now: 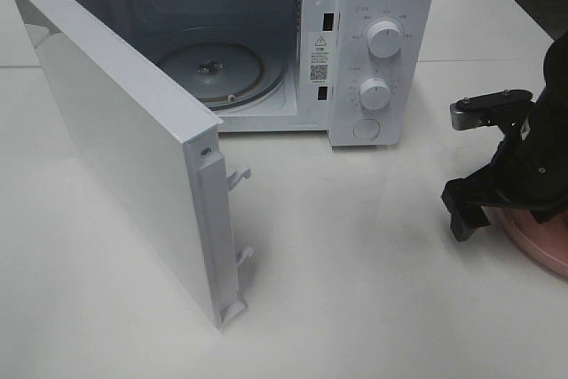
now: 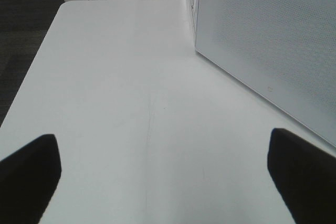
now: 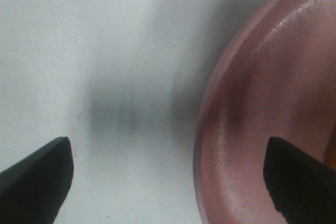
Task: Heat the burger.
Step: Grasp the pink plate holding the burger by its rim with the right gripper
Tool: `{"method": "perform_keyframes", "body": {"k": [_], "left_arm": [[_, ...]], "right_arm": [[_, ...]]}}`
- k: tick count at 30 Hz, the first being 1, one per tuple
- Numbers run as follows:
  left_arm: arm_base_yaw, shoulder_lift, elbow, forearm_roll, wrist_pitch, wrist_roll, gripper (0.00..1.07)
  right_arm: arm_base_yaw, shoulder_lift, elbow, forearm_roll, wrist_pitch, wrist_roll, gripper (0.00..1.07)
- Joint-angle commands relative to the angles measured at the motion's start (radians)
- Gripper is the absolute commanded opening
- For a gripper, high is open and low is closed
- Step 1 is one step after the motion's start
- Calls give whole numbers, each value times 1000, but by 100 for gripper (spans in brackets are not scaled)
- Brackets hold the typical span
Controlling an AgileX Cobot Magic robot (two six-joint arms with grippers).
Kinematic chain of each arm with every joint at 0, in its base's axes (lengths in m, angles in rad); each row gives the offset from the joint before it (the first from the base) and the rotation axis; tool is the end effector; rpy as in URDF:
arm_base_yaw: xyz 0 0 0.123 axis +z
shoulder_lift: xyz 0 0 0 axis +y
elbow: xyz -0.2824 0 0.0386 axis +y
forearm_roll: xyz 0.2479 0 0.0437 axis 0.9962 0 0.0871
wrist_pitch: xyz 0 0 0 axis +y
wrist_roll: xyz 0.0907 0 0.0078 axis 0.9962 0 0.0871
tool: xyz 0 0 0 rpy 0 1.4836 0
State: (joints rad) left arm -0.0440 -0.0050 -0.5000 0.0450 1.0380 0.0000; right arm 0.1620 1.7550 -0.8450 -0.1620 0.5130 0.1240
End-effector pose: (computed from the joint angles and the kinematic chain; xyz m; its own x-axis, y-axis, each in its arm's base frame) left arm -0.0046 0.0037 0.2791 -0.4300 0.0418 -0.9018 0.0189 0.9991 0.0373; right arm 0.2951 0.0409 0.1365 -0.9559 -0.1738 -0.2369 -0.1589 0.9840 -0.0810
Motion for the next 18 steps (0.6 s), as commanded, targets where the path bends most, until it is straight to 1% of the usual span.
{"method": "perform_keyframes", "body": {"k": [1, 6, 15, 17, 18], "left_arm": [[-4, -23, 2, -1, -5, 0, 100], [-4, -23, 2, -1, -5, 0, 100], [-4, -23, 2, -1, -5, 0, 100], [-4, -23, 2, -1, -5, 0, 100], [-4, -23, 2, -1, -5, 0, 100]], "right_arm": [[-4, 30, -6, 0, -30, -19, 91], [-4, 60, -6, -25, -60, -11, 90], [-4, 95, -6, -28, -82, -11, 87], [-4, 108, -6, -30, -83, -14, 84], [-4, 108, -6, -30, -83, -14, 84]]}}
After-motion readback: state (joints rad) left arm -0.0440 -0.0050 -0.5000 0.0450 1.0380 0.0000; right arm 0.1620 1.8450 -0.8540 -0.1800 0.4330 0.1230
